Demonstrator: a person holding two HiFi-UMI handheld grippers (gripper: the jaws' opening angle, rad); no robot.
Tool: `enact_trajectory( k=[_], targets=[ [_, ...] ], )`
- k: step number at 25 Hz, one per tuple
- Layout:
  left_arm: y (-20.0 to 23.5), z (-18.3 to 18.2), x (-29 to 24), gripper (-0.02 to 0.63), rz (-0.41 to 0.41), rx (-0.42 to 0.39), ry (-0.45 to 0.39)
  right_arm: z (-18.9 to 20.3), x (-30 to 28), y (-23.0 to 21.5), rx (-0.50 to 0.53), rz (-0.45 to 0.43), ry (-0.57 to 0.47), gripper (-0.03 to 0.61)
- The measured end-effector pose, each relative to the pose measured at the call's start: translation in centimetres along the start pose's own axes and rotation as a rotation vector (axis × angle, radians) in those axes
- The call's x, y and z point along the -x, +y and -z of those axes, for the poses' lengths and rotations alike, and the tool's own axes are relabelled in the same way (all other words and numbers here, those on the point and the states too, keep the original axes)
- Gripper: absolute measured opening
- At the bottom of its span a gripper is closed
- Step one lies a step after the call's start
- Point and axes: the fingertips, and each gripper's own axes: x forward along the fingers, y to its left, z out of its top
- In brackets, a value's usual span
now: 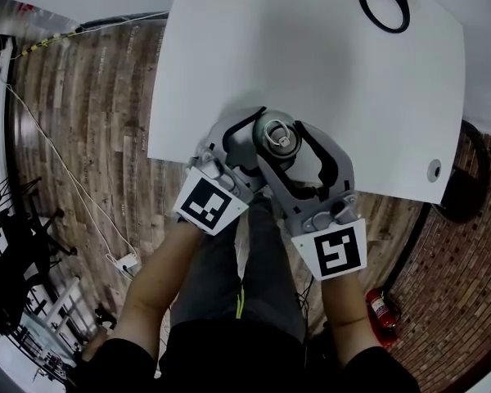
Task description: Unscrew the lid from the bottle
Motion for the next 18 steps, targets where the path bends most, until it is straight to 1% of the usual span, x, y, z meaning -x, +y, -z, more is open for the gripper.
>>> enact_trajectory(
  k=[2,7,10,12,14,18],
  targets=[
    [0.0,0.1,0.1,0.36,0.002,0.001,-0.002,0.0,-0.1,0.4,0.041,-0.077,0.0,0.252],
    [-0.1,-0.1,0.2,0.36,0.004,0.013,0.0,-0.1,0.1,1.0,0.127,-0.32,0.016,0.253],
    [0.0,-0.2,0.1,0.36,0.005,0.008,-0.001,-0.2,0.2,1.3,0.184,-0.513,0.029,0.253],
    [0.1,-0.1,0.0,0.36,0.004,0.006,0.002,-0.2,0.1,1.2,0.189,-0.625,0.045,0.252],
    [0.2,-0.2,-0.1,0.36,0.004,0.004,0.001,-0.4,0.0,1.0,0.17,-0.667,0.051,0.253],
    [0.1,-0.3,-0.2,0.36,0.004,-0.004,0.0,-0.3,0.1,0.9,0.151,-0.648,0.039,0.253]
  ],
)
